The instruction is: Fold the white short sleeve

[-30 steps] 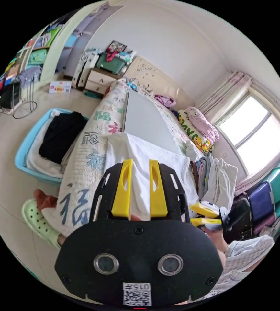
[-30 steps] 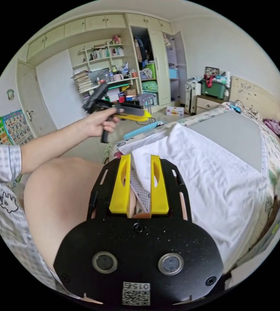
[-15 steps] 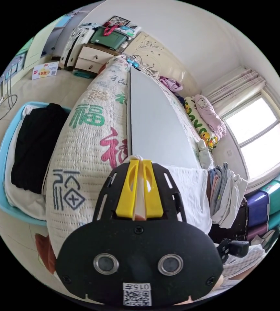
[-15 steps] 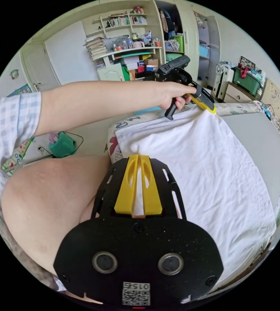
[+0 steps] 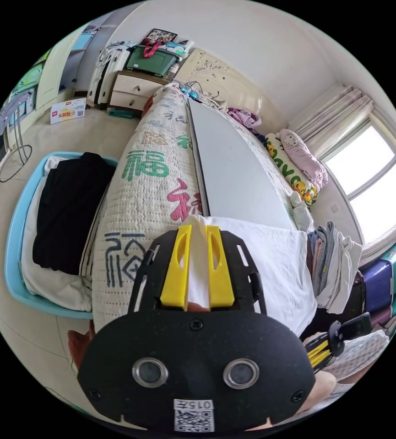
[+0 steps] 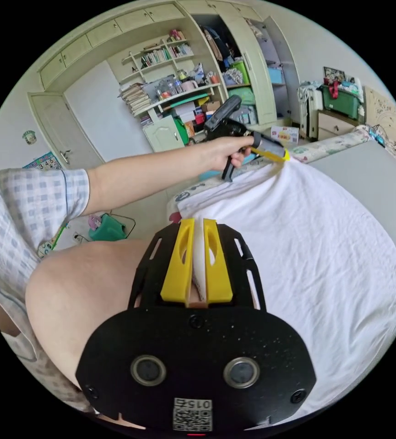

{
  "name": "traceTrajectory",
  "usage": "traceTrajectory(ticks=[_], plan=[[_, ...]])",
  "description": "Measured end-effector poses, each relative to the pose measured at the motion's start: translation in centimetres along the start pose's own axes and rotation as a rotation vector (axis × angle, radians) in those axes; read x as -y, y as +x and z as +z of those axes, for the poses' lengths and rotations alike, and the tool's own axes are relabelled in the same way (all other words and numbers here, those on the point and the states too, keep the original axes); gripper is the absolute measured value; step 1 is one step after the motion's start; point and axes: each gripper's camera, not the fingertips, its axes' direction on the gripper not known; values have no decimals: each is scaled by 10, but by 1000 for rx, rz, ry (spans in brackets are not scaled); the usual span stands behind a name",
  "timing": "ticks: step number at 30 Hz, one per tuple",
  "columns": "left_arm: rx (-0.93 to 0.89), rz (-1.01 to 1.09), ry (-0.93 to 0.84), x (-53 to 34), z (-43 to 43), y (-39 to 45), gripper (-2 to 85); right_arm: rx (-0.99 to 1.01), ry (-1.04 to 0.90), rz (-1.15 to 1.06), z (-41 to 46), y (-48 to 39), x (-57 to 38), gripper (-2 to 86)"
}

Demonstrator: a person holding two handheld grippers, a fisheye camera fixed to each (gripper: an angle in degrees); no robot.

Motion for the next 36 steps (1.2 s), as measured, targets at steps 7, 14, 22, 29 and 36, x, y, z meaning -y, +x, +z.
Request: traceTrajectory(ticks=[7, 14, 22, 29, 36], plan=[[-37, -49, -11, 1, -1, -25, 63, -182, -95, -72, 38, -21, 25, 82], [-27, -74, 27, 23, 7, -45, 2, -162, -88, -107, 42, -24, 23, 17], [-59, -117, 73, 18, -9, -75, 12, -99, -71, -36, 45, -11, 16, 23], [-269, -264, 31, -4, -5, -95, 77, -174, -90, -93, 44, -23, 19, 25], [-304, -307, 70, 14, 26, -103, 76, -97, -69, -40, 31, -8, 21, 20]])
